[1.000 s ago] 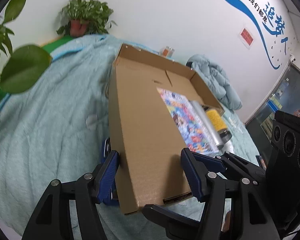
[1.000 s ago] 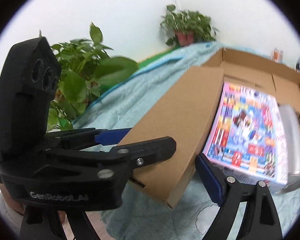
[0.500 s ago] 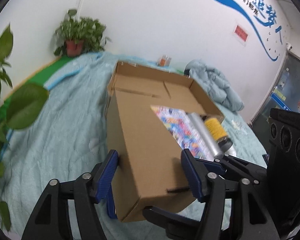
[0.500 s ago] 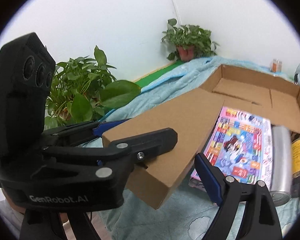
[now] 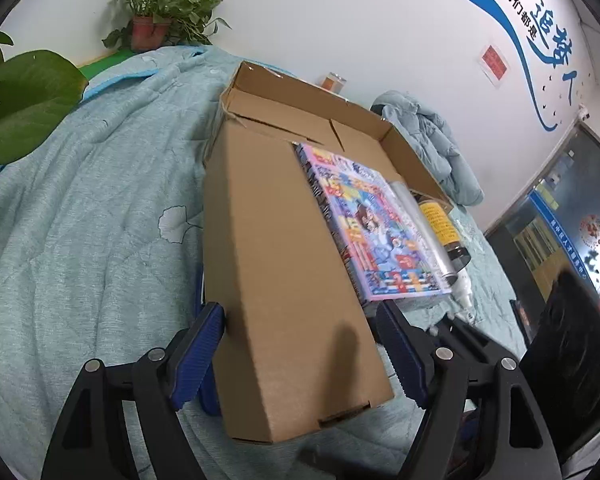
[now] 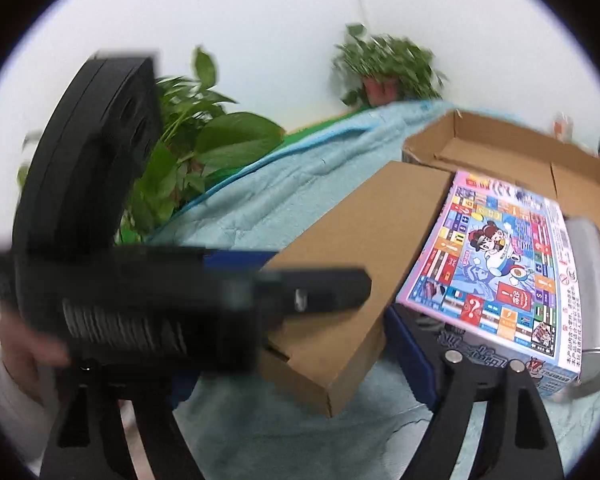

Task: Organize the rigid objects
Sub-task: 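Carry the cardboard piece with the left gripper and lower it into the box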

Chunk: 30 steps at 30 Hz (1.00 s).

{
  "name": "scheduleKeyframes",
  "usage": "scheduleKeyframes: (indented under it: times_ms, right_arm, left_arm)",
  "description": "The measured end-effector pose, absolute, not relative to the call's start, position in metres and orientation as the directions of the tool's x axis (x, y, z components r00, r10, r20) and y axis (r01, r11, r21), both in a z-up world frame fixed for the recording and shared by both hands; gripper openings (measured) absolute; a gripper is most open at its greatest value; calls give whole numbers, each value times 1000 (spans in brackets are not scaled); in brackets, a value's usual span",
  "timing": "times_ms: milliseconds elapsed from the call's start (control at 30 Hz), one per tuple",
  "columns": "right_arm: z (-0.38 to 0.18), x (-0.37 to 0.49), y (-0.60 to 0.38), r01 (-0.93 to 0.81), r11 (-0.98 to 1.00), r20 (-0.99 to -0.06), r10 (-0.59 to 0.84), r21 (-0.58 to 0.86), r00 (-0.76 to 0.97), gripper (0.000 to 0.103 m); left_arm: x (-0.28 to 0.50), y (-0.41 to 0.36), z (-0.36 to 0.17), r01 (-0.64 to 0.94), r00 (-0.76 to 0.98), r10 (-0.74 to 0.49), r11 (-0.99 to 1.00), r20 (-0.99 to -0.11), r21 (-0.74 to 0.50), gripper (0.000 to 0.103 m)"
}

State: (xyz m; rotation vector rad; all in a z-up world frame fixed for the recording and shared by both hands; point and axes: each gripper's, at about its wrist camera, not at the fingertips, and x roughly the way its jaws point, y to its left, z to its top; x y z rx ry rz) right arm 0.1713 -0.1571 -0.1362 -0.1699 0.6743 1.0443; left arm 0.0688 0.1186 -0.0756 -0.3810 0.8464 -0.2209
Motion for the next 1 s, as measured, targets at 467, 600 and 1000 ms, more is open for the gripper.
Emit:
scheduleKeyframes:
  times_ms: [467,600,1000]
  right_arm:
    - [-157,173,-143,-841,523,-553,745,136,374,92]
    - [-151,172,-146,-832,530,-544,752,164,372,92]
    - [-104,136,-155,-841,527,-455,782,118,426,92]
  left_arm:
    - [64,106,-83,82,697,-264,953,-667,-291,76]
    - [52,98,-74,71,726,-220,966,-652,-248,76]
    - [1,80,-13,84,842,-143,987,-521,-135,76]
